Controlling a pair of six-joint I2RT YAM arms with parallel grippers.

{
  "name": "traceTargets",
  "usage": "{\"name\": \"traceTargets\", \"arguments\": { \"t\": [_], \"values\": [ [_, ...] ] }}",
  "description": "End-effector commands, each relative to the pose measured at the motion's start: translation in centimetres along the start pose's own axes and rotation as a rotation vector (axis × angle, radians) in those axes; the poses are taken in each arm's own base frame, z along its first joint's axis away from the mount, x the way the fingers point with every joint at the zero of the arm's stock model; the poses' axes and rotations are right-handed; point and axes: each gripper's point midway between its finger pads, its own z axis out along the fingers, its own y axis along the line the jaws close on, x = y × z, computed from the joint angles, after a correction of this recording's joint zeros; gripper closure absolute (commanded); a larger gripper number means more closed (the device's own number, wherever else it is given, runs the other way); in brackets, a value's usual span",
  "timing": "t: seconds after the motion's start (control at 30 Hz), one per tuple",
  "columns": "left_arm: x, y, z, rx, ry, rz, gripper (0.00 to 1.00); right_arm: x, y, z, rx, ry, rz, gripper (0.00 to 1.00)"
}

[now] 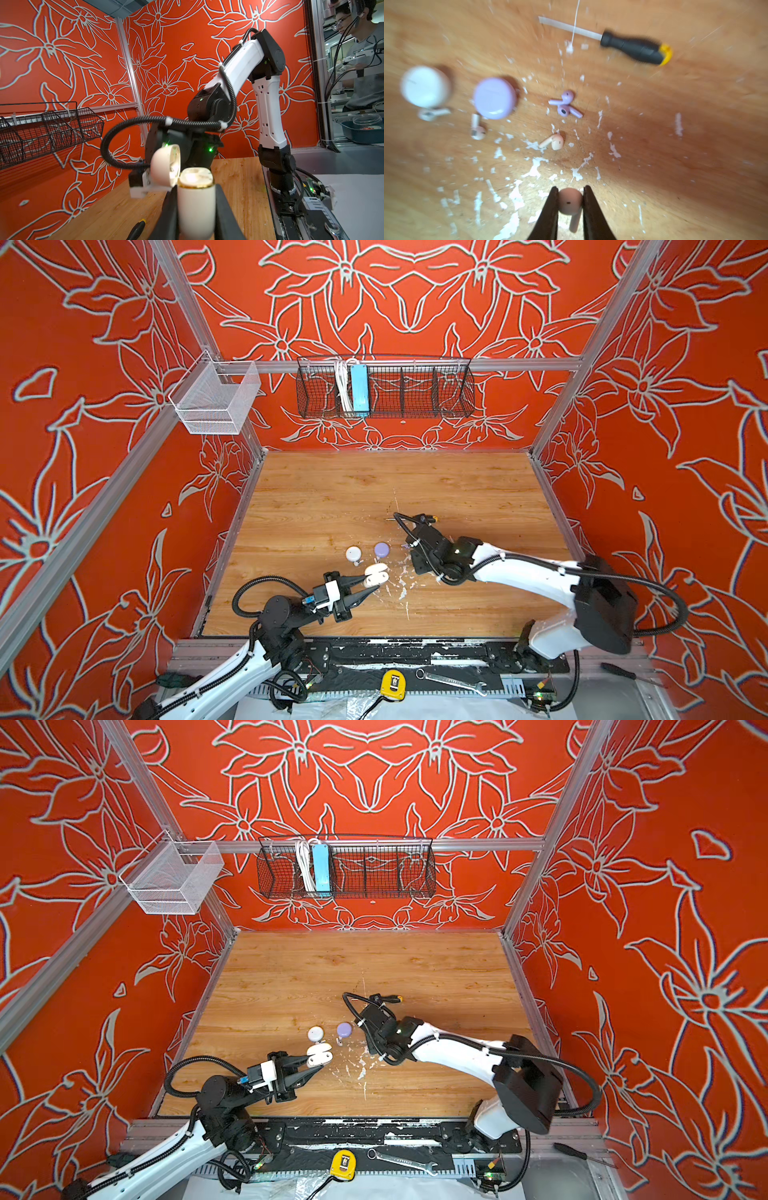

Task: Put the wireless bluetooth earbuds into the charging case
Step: 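Lift the pink earbud with the right gripper toward the open white case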

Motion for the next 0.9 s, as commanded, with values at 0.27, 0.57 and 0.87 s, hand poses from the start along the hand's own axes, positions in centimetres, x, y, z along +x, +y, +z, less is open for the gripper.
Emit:
{"name": "traceTargets", "arguments": {
  "t": [0.27, 0.57, 0.87],
  "values": [
    [-1.5, 0.5, -0.2, -0.036, -0.053, 0.017, 1.00, -6.4, 3.3, -12.2, -0.041, -0.549, 0.108, 0.85],
    [-1.4, 1.9, -0.7, -0.131, -0.060, -0.002, 1.00, -8.2, 8.3, -18.0, -0.283, -0.700, 0.115, 0.85],
    [-0.8, 2.7, -0.8, -0.177, -0.032, -0.010, 1.00, -8.3, 10.7, -21.5, -0.566, -0.804, 0.128, 0.85]
  ]
}}
